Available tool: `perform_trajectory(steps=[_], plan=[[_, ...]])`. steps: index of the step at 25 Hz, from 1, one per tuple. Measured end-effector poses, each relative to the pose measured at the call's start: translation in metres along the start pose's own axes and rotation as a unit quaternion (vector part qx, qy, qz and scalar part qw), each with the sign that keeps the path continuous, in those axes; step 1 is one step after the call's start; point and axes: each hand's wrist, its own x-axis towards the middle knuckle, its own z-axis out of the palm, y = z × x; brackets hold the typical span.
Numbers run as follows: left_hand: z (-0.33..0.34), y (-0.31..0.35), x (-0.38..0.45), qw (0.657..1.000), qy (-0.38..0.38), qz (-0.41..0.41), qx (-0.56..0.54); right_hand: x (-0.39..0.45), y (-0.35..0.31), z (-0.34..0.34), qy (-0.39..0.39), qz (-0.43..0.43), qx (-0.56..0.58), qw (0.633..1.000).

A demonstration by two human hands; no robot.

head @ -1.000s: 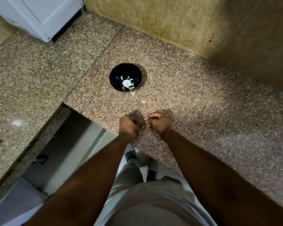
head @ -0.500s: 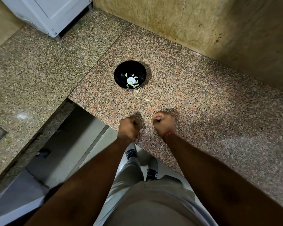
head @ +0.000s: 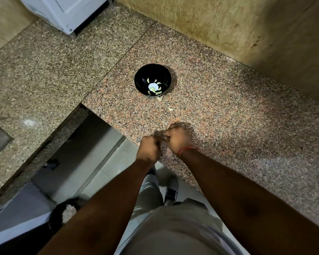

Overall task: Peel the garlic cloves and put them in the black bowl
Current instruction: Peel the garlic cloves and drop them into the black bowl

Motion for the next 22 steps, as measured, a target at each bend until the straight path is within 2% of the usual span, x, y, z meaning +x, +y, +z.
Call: perform_trajectory(steps=[3,7,9,11,14,15,17,18,22], plan=[[-0.002,0.002,-0.002,0.999,0.017,-0.012,-0.038,0.0,-0.004,0.005,0.002,0.034,-0.024,0.999],[-0.003,-0.003,-0.015,0.994,0.067,-0.016,-0.083,-0.009,-0.009,0.015,-0.004,0.005,-0.119,0.993],[-0.003,-0.007,-0.027,0.981,0.083,-0.05,-0.17,-0.014,-0.012,0.021,-0.022,0.012,-0.122,0.992],[-0.001,-0.013,-0.039,0.941,0.08,-0.141,-0.298,-0.018,-0.02,0.03,-0.013,0.012,-0.053,0.998],[-0.003,-0.037,-0.062,0.869,0.108,-0.24,-0.419,-0.025,-0.049,0.05,-0.019,0.038,0.162,0.986],[-0.005,-0.048,-0.072,0.853,0.118,-0.26,-0.438,-0.027,-0.062,0.058,-0.051,0.078,0.25,0.964],[-0.008,-0.077,-0.097,0.835,0.142,-0.286,-0.449,-0.027,-0.091,0.08,-0.113,0.14,0.411,0.894],[-0.009,-0.092,-0.111,0.827,0.157,-0.297,-0.452,-0.027,-0.103,0.091,-0.133,0.143,0.452,0.87],[-0.009,-0.179,-0.182,0.771,0.24,-0.347,-0.477,-0.044,-0.19,0.145,-0.215,0.101,0.469,0.851]])
